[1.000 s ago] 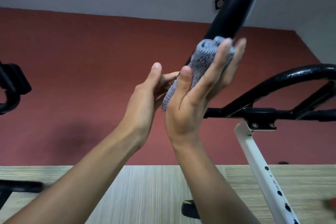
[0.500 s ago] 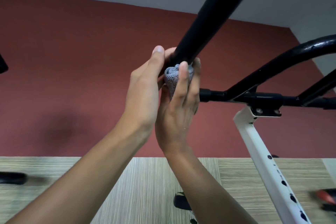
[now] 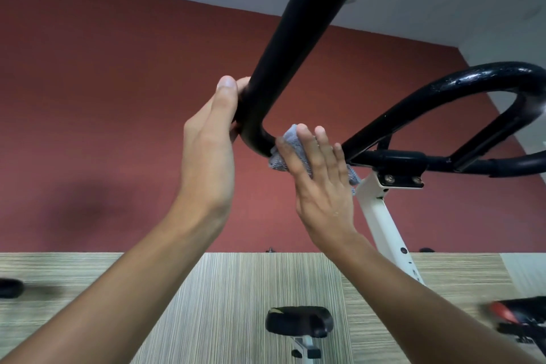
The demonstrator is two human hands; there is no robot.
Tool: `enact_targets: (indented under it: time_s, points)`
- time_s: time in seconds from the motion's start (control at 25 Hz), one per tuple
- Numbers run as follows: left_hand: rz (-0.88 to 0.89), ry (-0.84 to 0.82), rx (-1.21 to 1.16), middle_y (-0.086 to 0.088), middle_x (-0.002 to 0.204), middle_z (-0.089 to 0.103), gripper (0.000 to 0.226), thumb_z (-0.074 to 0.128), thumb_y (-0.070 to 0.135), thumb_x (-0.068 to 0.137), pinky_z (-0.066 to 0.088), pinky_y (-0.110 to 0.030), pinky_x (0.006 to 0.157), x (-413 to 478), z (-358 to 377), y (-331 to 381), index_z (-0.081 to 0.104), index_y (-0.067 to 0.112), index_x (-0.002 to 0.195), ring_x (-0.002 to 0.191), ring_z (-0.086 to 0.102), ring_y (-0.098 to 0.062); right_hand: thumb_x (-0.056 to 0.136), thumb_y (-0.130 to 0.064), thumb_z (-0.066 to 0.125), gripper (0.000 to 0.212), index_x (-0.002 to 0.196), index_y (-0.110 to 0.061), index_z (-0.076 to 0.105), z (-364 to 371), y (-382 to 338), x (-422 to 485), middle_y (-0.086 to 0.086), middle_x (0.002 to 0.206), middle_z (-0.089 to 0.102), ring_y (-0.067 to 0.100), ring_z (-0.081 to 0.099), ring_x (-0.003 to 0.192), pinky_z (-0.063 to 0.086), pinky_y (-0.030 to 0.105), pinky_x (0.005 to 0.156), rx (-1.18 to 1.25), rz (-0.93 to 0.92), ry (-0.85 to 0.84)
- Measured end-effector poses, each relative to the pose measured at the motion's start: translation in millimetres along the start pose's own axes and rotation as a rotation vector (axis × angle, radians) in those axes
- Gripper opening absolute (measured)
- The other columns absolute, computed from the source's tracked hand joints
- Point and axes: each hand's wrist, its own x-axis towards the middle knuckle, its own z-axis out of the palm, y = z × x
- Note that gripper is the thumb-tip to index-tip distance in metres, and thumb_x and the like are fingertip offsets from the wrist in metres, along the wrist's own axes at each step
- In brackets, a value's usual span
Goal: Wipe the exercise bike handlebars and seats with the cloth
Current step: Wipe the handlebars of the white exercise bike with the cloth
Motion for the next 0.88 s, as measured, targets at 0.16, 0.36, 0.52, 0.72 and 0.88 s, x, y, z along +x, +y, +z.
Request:
enact_targets:
  time_s: [0.16,0.36,0.52,0.72,0.88]
  points:
    - [0.002,0.018,0.004,0.007,0.116,0.073,0.039,0.032,0.035,0.109,0.044,-0.038,0.110,-1,2,-1,0.071,0.026,0.109,0.115,0.064,-0.006,0.072,0.024,0.058,0.104,0.156,-0.025,0.021,-5,-11,8,0.005,0.160,0.020,0.030,0.015,0.151,-0.002,0.037,0.126,0.028,0.073,-0.067]
    - [0.043,0.041,0.007,0.011,0.111,0.074,0.037,0.035,0.028,0.109,0.044,-0.039,0.110,-3,6,-2,0.071,0.032,0.101,0.114,0.064,-0.006,0.071,0.025,0.055,0.104,0.156,-0.024,0.021,-12,7,5,0.006,0.160,0.020,0.030,0.018,0.150,-0.001,0.035,0.127,0.001,-0.036,-0.126]
    - [0.028,0.018,0.028,0.008,0.106,0.073,0.034,0.037,0.023,0.108,0.048,-0.035,0.105,-2,5,3,0.071,0.023,0.106,0.107,0.064,-0.006,0.080,0.022,0.058,0.095,0.155,-0.025,0.024,-25,-16,18,0.006,0.160,0.029,0.028,0.026,0.150,0.011,0.041,0.127,0.249,0.137,-0.093]
    - [-0.016,-0.044,0.026,-0.009,0.109,0.073,0.039,0.035,0.028,0.109,0.047,-0.043,0.107,1,0,14,0.073,0.018,0.102,0.111,0.065,-0.025,0.102,-0.002,0.047,0.065,0.156,-0.021,0.015,-30,-59,41,0.004,0.162,0.021,0.016,0.020,0.152,0.025,0.046,0.122,0.629,0.284,-0.029]
    - [-0.035,-0.092,0.034,-0.006,0.114,0.074,0.043,0.032,0.033,0.109,0.045,-0.042,0.109,1,0,27,0.074,0.022,0.106,0.115,0.065,-0.022,0.106,-0.016,0.036,0.056,0.156,-0.021,0.012,-47,-79,58,0.003,0.162,0.019,0.008,0.015,0.152,0.018,0.023,0.122,0.844,0.426,0.090]
